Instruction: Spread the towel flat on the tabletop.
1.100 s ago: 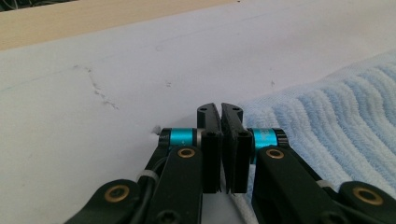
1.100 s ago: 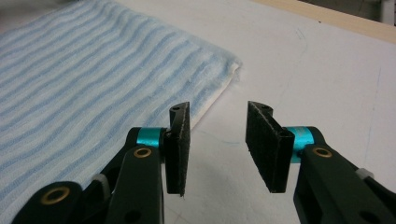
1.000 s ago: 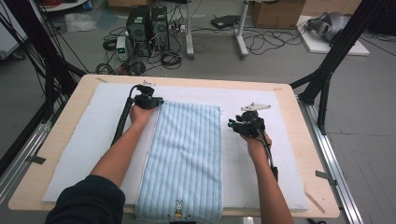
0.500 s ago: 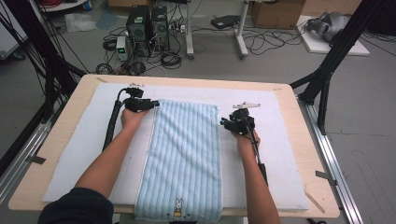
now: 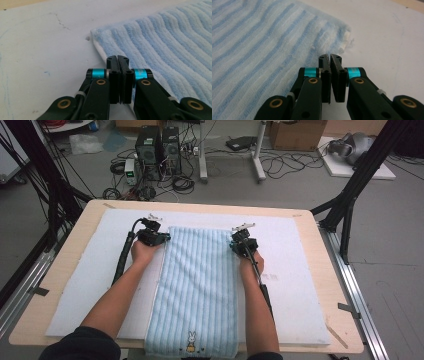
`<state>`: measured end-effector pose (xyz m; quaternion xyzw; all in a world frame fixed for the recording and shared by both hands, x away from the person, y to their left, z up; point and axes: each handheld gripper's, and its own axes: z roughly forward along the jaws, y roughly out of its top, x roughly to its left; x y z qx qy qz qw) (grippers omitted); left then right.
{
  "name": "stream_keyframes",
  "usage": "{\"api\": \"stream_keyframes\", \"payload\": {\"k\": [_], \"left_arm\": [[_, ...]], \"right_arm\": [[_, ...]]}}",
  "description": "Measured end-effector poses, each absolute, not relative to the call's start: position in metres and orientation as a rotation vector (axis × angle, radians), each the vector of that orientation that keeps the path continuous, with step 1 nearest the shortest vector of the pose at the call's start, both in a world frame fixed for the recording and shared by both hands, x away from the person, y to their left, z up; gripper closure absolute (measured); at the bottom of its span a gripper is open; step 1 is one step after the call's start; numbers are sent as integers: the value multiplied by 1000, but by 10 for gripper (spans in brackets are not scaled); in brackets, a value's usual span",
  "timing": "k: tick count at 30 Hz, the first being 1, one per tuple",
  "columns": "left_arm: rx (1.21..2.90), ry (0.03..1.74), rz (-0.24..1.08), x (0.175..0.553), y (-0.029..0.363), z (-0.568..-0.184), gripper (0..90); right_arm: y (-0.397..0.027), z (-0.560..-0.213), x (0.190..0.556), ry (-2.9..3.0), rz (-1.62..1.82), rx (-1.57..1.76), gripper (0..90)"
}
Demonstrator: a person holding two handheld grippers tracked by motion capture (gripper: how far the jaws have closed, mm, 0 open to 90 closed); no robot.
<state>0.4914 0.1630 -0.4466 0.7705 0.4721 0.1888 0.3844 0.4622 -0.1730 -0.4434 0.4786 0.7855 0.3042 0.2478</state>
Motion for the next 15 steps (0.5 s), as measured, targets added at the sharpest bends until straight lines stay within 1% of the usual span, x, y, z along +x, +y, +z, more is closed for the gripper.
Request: {"api": "stream_keyframes", "payload": {"k": [3, 4, 5, 6, 7, 8, 11, 15], "left_arm": [[1917, 1242, 501, 493, 160, -449, 870], [1906, 1257, 515, 493, 160, -449, 836], [1887, 1265, 504, 493, 160, -450, 761], [1887, 1265, 500, 493, 160, -449, 712], [1899, 1262, 526, 492, 160, -448, 645], [1910, 1250, 541, 490, 161, -448, 603], [1891, 1248, 529, 483, 169, -447, 584], [1819, 1229, 500, 470, 183, -444, 569]], "right_arm": [[-177, -445, 467, 2096, 834, 1336, 866], [-178, -445, 468, 2090, 844, 1343, 853], [-179, -445, 469, 2083, 854, 1349, 819], [-180, -445, 469, 2078, 860, 1350, 774], [-182, -444, 468, 2072, 891, 1360, 745], [-184, -443, 467, 2072, 917, 1376, 728], [-189, -438, 461, 2076, 964, 1350, 708], [-193, -433, 452, 2113, 1032, 1326, 707]]}}
